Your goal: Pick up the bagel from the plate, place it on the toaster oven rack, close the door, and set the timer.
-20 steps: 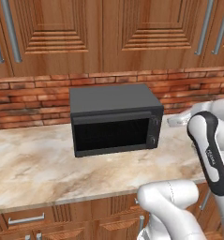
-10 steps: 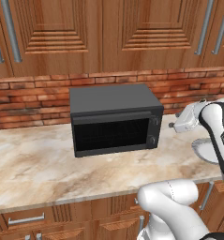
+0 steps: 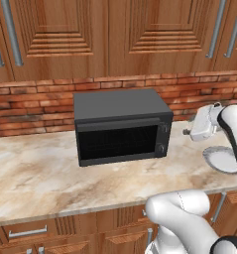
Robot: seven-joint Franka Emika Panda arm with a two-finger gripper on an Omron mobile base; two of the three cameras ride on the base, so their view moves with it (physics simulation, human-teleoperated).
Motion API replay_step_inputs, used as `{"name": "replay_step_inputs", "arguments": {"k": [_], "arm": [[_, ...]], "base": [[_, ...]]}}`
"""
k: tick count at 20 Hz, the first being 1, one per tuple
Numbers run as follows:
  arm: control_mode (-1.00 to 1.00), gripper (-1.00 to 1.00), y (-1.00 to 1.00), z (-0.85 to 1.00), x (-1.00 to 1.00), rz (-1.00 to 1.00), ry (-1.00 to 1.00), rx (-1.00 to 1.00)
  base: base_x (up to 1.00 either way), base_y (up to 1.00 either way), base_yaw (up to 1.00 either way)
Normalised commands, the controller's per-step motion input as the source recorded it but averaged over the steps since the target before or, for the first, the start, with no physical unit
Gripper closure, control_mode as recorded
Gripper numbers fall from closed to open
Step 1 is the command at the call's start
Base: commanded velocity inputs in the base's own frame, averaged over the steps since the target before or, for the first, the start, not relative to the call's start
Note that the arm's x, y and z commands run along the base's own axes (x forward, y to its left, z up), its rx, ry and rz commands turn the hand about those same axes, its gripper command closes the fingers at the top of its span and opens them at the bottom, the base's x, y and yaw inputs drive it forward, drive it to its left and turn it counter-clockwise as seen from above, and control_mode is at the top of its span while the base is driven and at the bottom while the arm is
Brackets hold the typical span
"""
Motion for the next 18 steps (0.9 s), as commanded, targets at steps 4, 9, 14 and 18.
{"name": "replay_step_inputs", "arguments": {"k": [4,9,14,18], "arm": [[-1.0,-1.0,0.13,0.0,0.0,-0.27,-0.08,0.04],[-1.0,-1.0,0.23,0.0,-0.05,-0.36,0.0,0.01],[-1.0,-1.0,0.05,0.0,0.04,-0.24,0.08,0.0],[-1.0,-1.0,0.0,-0.04,0.06,-0.16,0.07,0.0]], "base": [[0.0,0.0,0.0],[0.0,0.0,0.0],[0.0,0.0,0.0],[0.0,0.0,0.0]]}}
